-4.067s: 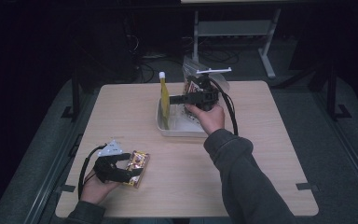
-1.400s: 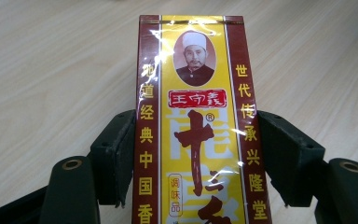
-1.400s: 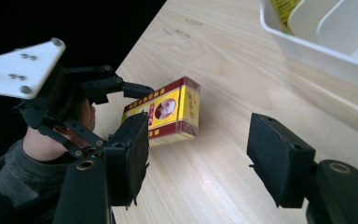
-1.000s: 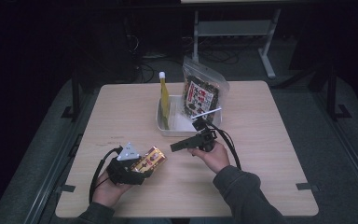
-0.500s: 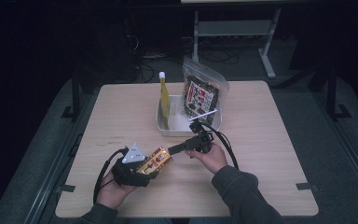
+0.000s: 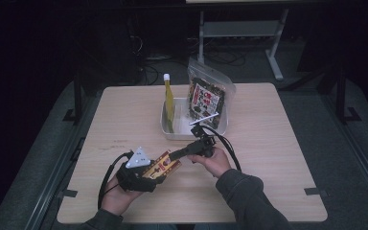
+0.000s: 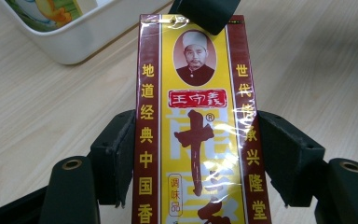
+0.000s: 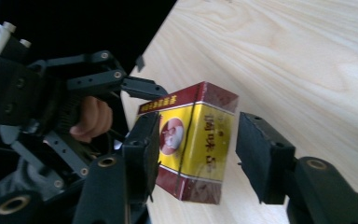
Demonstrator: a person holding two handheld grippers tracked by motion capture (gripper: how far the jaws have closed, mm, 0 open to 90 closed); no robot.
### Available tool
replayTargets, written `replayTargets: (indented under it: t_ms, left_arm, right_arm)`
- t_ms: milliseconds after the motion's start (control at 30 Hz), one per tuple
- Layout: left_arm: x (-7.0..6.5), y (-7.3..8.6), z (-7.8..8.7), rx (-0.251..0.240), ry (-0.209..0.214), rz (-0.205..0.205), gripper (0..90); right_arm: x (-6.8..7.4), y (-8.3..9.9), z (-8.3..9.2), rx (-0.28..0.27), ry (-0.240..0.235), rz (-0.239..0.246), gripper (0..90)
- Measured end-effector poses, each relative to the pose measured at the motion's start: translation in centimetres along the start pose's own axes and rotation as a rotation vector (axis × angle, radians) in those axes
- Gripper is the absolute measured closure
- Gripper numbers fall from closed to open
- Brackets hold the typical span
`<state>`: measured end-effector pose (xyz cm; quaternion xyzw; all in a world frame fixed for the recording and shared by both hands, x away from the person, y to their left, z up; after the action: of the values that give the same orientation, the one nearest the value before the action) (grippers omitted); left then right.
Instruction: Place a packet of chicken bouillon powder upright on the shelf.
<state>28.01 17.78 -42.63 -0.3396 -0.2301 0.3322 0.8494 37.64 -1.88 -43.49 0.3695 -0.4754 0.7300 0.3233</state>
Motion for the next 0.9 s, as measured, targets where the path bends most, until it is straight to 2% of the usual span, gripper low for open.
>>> replayTargets:
  t_ms: [33, 367, 600, 900]
  left_arm:
    - [0.0, 0.0, 0.0, -0.002, -0.002, 0.0, 32.4]
    - [0.1, -0.1, 0.2, -0.018, -0.007, 0.006, 32.3]
    - [0.1, -0.1, 0.1, -0.021, -0.01, 0.007, 32.3]
    - [0.1, 0.1, -0.2, -0.006, -0.04, -0.004, 32.1]
  right_arm:
    - [0.0, 0.0, 0.0, -0.001, -0.01, -0.005, 50.5]
    - [0.1, -0.1, -0.6, 0.024, -0.001, -0.03, 55.2]
    - [0.3, -0.4, -0.5, 0.005, -0.016, -0.069, 60.0]
    - [1.4, -1.1, -0.7, 0.02, 0.027, -0.046, 64.9]
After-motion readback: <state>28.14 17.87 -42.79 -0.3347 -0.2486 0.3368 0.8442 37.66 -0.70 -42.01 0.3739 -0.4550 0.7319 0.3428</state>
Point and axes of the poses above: each handheld gripper's, and its own axes: z roughly backward along the jaws, y roughly out of its underside, x roughly to its left, the point moved 3 cm from there along -z, roughly forward along the jaws, and after that the axes turned 14 degrees about -y, right-handed, at the moved point
